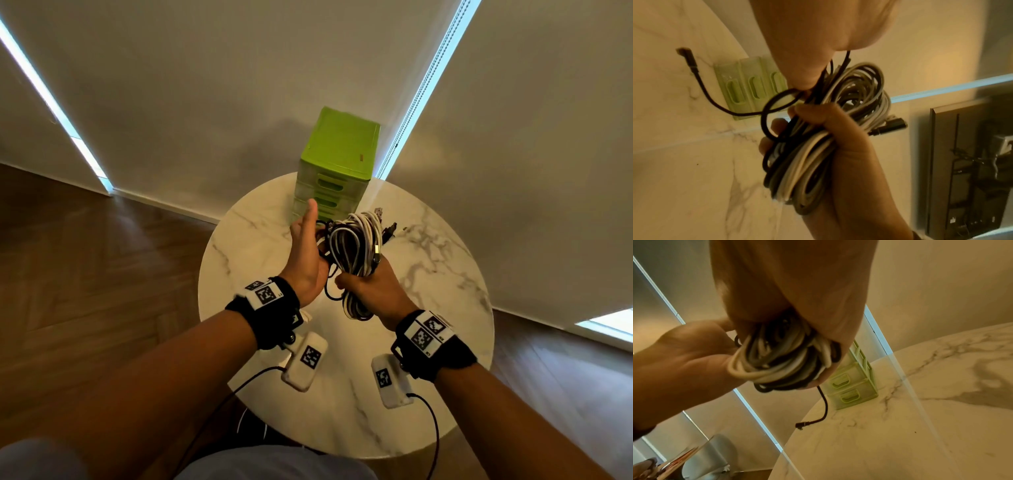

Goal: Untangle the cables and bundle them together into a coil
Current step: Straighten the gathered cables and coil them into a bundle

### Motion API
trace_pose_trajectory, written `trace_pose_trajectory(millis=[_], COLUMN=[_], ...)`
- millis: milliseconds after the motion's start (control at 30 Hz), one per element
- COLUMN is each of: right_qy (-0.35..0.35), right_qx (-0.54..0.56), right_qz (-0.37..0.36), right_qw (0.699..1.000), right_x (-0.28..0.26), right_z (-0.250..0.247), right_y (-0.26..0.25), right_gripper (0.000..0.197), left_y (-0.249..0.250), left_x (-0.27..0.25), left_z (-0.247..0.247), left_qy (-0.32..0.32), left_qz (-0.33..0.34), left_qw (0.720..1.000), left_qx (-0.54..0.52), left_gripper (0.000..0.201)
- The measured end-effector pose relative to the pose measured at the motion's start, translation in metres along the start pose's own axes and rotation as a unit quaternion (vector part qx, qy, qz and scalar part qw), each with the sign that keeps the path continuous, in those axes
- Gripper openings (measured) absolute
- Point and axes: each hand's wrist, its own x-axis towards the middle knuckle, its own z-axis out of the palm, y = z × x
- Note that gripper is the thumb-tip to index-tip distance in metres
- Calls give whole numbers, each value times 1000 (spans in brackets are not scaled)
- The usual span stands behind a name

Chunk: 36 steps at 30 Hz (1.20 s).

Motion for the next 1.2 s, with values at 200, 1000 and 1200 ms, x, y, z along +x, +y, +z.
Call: trace_pose_trajectory(millis=[200,1000,1200], right_qy=[-108,92,93], right_qx=[26,105,67], right_qz=[-23,33,39], right_qw=[994,990,993], right_x=[-3,11,13], right_z=[-5,-30,-34], right_y=[-7,7,8], right_gripper=[68,22,22], left_y=[-7,-20,-13], left_x=[9,-10,-13], left_z=[-7,-33,-25], left_qy=[14,-86,-55], left_qz=[11,23,126], left_qw=[1000,945,960], left_qx=[21,314,245], left_gripper=[69,28,19])
